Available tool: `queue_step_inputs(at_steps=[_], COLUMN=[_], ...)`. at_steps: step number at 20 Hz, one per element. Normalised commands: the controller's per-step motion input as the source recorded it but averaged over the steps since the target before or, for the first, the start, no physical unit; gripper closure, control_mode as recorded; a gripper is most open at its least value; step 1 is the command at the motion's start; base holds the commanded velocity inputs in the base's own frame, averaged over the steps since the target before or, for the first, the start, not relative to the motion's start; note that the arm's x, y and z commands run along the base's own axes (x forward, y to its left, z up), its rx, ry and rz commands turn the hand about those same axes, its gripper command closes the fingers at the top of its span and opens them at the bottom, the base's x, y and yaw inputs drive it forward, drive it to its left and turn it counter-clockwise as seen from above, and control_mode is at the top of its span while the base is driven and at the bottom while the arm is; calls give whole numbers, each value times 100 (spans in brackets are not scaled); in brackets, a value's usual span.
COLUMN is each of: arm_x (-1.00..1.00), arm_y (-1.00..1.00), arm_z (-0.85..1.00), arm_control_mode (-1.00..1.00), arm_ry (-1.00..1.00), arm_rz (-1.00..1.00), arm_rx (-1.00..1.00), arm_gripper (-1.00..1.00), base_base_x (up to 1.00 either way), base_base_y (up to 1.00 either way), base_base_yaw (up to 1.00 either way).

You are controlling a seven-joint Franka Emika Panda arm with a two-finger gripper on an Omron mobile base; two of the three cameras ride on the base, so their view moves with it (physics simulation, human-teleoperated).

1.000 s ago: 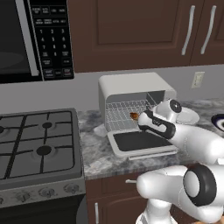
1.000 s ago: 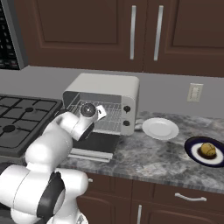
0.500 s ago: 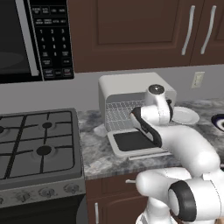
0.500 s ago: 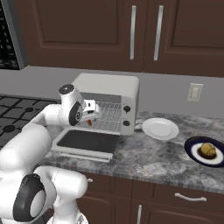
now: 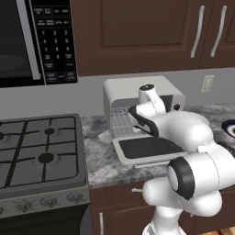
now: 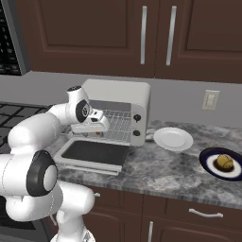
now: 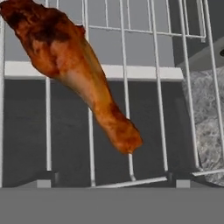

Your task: Open the toaster oven door. Place the bread on the bottom rack in the toaster oven and place the chicken drumstick on the top rack.

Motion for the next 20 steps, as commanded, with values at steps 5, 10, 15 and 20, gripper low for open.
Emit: queue_step_inputs(at_steps=[5,10,15,20], arm_x=[-4,29,37,26], arm_y=[-11,-3,4,5], arm_z=[-50,-47,-29,-2], arm_control_mode=[-100,-100,-100,-100], arm_ry=[-7,-24,-34,-25], arm_rz=[-21,-13,-5,-5], arm_rx=[10,12,9,6], arm_gripper=[-100,-100,-100,-100], base_base_x=[0,0,0,0], base_base_y=[0,0,0,0], base_base_yaw=[0,0,0,0])
